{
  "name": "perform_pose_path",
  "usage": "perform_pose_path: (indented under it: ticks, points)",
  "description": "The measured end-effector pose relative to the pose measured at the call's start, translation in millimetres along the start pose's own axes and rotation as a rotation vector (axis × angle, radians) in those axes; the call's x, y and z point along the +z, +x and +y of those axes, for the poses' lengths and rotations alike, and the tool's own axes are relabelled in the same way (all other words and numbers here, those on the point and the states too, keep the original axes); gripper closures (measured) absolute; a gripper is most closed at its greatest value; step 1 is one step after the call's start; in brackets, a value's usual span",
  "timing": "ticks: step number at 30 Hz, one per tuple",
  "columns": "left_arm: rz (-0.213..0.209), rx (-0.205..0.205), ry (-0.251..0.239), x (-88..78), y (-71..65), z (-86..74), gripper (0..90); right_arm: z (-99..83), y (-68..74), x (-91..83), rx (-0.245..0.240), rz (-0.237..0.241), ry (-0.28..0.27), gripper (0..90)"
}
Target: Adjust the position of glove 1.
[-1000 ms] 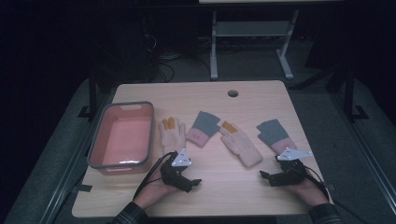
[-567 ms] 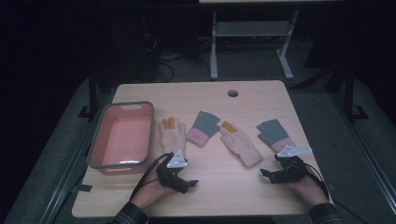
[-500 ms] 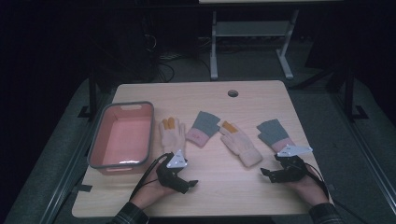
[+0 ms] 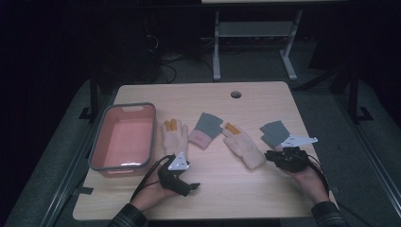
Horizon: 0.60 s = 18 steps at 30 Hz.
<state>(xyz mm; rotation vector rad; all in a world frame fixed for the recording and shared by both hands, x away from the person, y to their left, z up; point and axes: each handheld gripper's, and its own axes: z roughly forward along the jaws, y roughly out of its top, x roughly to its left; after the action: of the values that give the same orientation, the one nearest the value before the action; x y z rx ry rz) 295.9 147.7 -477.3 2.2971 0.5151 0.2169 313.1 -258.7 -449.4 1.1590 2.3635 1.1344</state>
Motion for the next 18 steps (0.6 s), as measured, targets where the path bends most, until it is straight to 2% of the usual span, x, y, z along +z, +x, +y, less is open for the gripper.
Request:
perform_pose_path:
  ticks: [3, 6, 18]
  points:
    - [0.000, -0.001, -0.001, 0.0, 0.0, 0.0, 11.1, 5.9, -0.4, 1.6, -0.008, 0.011, -0.003, 89.7]
    - [0.000, 0.000, 0.000, 0.0, 0.0, 0.0, 11.1, 12.5, -1.9, 5.3, -0.027, 0.013, 0.000, 89.9]
    - [0.000, -0.003, 0.001, -0.1, 0.0, 0.1, 11.1, 23.7, -9.7, 22.7, -0.045, 0.049, 0.007, 90.0]
